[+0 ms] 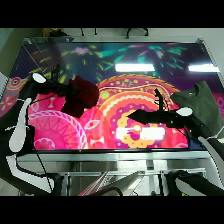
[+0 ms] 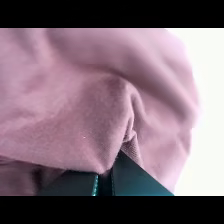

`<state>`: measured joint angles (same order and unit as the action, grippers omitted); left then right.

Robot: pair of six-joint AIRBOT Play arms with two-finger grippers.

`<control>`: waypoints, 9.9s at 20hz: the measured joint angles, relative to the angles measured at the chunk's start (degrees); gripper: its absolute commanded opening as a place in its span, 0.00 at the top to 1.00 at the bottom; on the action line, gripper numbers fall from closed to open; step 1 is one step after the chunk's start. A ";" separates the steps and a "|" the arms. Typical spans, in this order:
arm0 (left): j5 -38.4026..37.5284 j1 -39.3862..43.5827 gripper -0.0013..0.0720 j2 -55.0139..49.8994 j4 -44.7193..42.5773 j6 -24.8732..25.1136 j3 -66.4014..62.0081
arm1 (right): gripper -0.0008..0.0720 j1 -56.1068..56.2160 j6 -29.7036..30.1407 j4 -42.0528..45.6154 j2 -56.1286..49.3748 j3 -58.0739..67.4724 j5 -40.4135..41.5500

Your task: Fold the shirts.

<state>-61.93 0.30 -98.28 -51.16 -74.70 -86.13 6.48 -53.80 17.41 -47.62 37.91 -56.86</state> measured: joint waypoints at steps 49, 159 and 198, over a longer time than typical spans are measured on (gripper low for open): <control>17.84 14.51 0.28 23.54 0.70 -7.63 46.69 | 0.30 5.22 14.29 -3.91 -15.93 3.61 5.99; -0.37 -21.46 0.97 45.90 13.25 7.21 -19.89 | 0.96 -17.73 -8.17 15.98 -3.91 70.27 -17.42; -9.81 -25.07 0.09 11.61 -10.16 4.26 23.69 | 0.64 -27.89 -2.12 28.61 -31.30 21.57 -20.33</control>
<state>-71.75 -24.77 -86.67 -61.32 -70.43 -62.43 -21.41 -55.92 46.02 -78.91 59.48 -77.19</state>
